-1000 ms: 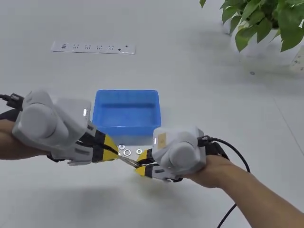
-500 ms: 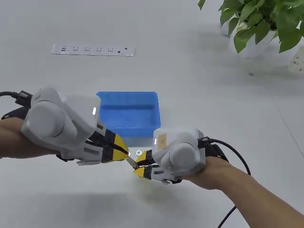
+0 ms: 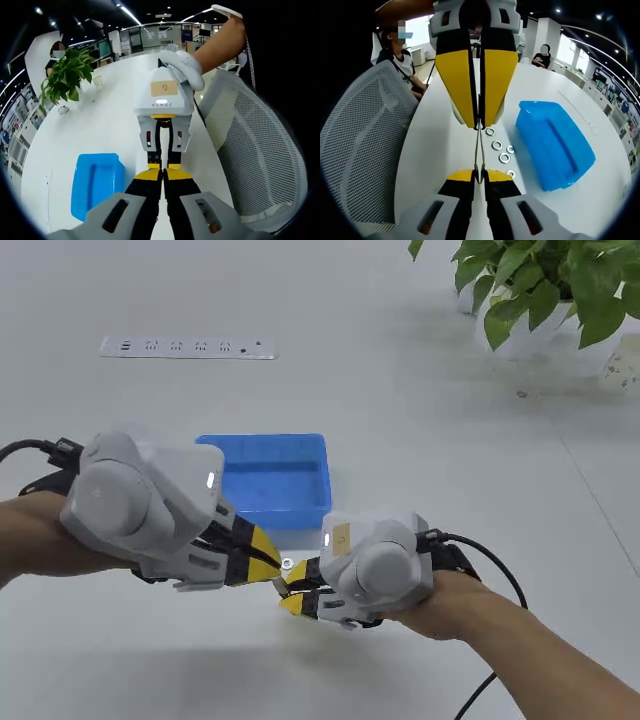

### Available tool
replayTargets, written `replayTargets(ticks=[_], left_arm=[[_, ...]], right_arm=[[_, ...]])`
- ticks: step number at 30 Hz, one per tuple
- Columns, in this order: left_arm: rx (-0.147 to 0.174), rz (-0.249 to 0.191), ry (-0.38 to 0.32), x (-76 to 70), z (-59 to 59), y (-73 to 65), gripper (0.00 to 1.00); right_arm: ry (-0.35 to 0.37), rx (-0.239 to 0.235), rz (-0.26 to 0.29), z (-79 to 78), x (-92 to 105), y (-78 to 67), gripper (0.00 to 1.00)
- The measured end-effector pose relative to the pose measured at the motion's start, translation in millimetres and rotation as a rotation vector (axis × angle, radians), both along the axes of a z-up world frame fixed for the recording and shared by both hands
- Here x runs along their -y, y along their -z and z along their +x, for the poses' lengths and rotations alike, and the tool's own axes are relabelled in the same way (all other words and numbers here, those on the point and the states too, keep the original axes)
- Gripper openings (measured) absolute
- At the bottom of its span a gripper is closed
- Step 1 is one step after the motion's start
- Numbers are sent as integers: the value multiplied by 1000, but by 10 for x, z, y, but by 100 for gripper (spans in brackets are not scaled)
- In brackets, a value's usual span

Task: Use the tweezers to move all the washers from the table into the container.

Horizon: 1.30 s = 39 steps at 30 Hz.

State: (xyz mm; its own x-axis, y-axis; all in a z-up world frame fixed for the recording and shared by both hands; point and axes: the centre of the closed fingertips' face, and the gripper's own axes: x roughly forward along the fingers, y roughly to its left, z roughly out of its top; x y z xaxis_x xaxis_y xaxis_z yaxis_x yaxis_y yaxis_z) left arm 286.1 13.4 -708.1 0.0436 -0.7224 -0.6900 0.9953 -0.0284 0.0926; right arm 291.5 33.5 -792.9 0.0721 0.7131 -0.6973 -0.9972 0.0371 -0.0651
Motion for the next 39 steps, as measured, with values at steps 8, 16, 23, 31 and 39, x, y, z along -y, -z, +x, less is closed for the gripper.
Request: replayTargets(ticks=[8, 16, 23, 31, 39], left_arm=[[2, 2, 15, 27, -2, -15, 5], [17, 4, 16, 27, 57, -61, 5], [20, 11, 31, 62, 97, -58, 5], [17, 14, 41, 105, 122, -35, 5], [10, 10, 35, 138, 166, -17, 5]], right_arm=[[1, 13, 1, 12, 0, -19, 11], [16, 30, 15, 90, 1, -68, 11], [26, 35, 16, 137, 33, -69, 11], [42, 33, 13, 167, 83, -49, 12], [52, 25, 11, 197, 103, -18, 12]])
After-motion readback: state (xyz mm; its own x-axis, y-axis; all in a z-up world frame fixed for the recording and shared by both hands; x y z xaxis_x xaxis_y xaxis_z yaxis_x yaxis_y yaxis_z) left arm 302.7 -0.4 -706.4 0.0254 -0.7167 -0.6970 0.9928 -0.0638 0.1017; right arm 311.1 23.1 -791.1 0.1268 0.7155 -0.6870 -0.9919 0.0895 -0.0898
